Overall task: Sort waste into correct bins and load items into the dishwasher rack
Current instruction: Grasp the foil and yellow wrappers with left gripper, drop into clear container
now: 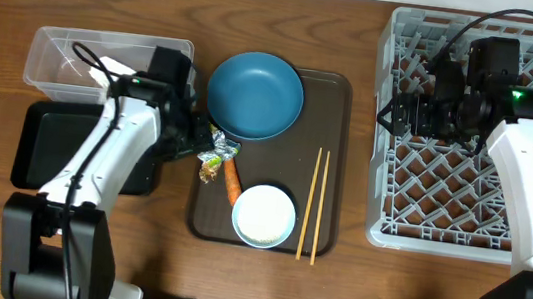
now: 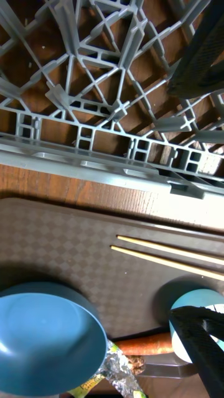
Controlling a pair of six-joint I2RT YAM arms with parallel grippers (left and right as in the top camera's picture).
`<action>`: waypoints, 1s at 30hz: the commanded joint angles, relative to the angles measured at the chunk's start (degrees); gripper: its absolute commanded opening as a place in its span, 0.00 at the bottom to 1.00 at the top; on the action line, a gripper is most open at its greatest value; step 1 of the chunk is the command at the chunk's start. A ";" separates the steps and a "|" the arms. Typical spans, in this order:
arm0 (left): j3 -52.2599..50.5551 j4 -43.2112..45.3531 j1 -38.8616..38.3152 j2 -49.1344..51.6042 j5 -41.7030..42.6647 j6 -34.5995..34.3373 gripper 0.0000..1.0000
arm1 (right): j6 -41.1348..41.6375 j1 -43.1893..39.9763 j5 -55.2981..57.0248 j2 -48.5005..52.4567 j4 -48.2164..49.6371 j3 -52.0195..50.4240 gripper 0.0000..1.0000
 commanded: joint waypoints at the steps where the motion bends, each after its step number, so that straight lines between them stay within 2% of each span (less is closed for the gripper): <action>1: -2.27 2.19 -0.81 0.46 1.11 -3.30 0.54 | -0.72 0.17 0.15 -1.07 -0.04 1.07 0.99; 19: -6.71 8.02 -2.84 0.48 1.09 -7.13 0.54 | -0.94 0.17 0.15 -1.07 -0.04 1.07 0.99; 25: -6.71 9.42 -3.15 0.48 1.07 -7.10 0.31 | -1.14 0.17 0.15 -1.07 -0.44 1.07 0.99; 30: -6.60 9.27 -3.13 0.37 -0.70 -7.08 0.06 | -1.14 0.15 0.15 -1.07 -0.48 1.07 0.99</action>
